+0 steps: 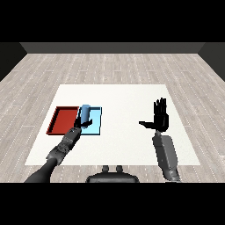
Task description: Pick the blue can and put it in the blue box
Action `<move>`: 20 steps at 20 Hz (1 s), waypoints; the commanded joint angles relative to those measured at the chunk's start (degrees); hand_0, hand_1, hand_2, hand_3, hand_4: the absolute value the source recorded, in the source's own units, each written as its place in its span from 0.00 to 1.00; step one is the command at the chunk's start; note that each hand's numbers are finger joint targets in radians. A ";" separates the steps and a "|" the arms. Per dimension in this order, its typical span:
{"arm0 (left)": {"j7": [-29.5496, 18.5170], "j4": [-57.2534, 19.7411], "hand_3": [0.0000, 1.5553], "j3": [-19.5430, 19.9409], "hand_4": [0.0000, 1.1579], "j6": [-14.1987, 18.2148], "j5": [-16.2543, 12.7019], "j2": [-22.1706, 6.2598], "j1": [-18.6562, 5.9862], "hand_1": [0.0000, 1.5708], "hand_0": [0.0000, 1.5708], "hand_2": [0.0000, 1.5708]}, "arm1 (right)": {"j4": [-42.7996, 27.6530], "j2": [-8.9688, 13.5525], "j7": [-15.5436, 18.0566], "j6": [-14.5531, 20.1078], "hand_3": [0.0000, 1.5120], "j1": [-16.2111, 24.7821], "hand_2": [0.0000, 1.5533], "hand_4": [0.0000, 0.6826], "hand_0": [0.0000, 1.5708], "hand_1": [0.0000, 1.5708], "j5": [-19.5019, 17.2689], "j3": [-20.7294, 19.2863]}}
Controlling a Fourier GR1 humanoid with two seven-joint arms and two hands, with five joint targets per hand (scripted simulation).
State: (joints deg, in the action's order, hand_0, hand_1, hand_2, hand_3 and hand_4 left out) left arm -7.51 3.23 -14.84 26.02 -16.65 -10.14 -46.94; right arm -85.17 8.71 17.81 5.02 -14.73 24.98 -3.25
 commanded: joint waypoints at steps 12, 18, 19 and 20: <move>-6.59 1.99 0.00 2.55 0.00 13.21 0.25 -0.47 -0.25 0.00 0.00 0.00 | 0.54 -1.23 0.46 -2.75 0.00 0.05 0.00 0.00 0.00 0.00 1.27 0.17; -23.05 13.46 0.00 7.20 0.00 9.39 -3.56 0.33 0.38 0.00 0.00 0.00 | -0.92 -1.73 -0.29 -2.15 0.00 -1.31 0.00 0.00 0.00 0.00 0.91 1.09; -25.41 15.31 0.00 7.62 0.00 8.83 -4.08 3.16 0.53 0.00 0.00 0.00 | -1.47 -2.35 0.75 -1.30 0.00 -0.82 0.00 0.00 0.00 0.00 -0.60 2.02; -27.66 17.68 0.00 7.77 0.00 5.06 -4.28 0.85 0.60 0.00 0.00 0.00 | -2.75 -1.85 -0.83 -1.43 0.00 -0.46 0.00 0.00 0.00 0.00 0.37 1.70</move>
State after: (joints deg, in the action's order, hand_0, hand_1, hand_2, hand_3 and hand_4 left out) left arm -27.03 14.17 -9.08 36.40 -19.09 -8.95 -46.52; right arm -86.28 6.94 17.69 3.52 -15.86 25.56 -2.30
